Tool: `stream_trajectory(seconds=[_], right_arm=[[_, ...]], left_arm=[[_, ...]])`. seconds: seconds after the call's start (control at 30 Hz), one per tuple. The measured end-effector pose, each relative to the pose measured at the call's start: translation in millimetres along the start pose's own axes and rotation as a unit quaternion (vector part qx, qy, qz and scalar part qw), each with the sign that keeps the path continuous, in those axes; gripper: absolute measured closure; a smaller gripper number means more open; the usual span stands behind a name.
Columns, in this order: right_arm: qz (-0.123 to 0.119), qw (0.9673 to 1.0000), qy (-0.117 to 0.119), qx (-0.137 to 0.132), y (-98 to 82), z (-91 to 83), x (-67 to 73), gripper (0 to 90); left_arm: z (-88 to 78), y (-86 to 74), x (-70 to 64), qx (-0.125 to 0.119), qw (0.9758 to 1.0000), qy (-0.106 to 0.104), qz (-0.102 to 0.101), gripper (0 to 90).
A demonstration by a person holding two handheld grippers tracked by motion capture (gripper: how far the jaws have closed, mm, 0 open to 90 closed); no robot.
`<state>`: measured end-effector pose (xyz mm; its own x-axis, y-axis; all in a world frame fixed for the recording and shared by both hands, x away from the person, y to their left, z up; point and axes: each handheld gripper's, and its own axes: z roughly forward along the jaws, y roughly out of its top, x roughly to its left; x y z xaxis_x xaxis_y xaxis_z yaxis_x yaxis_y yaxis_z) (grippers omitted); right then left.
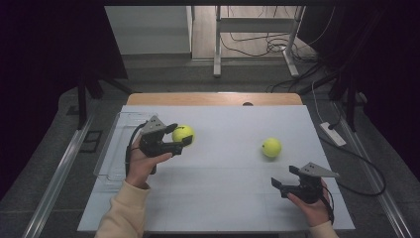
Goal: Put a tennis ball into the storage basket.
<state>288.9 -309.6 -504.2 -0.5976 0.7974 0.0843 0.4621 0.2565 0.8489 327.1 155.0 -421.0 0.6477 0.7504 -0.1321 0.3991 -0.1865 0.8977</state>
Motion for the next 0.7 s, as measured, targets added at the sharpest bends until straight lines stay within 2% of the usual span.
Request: stream_trajectory(seconds=[0.7], right_arm=[[0.000,1.0000,-0.002,-0.001,0.1,-0.5,0.0,11.6]], left_arm=[[-13.9,-0.4,20.4,-0.008,0.9994,0.028,-0.019,27.6]])
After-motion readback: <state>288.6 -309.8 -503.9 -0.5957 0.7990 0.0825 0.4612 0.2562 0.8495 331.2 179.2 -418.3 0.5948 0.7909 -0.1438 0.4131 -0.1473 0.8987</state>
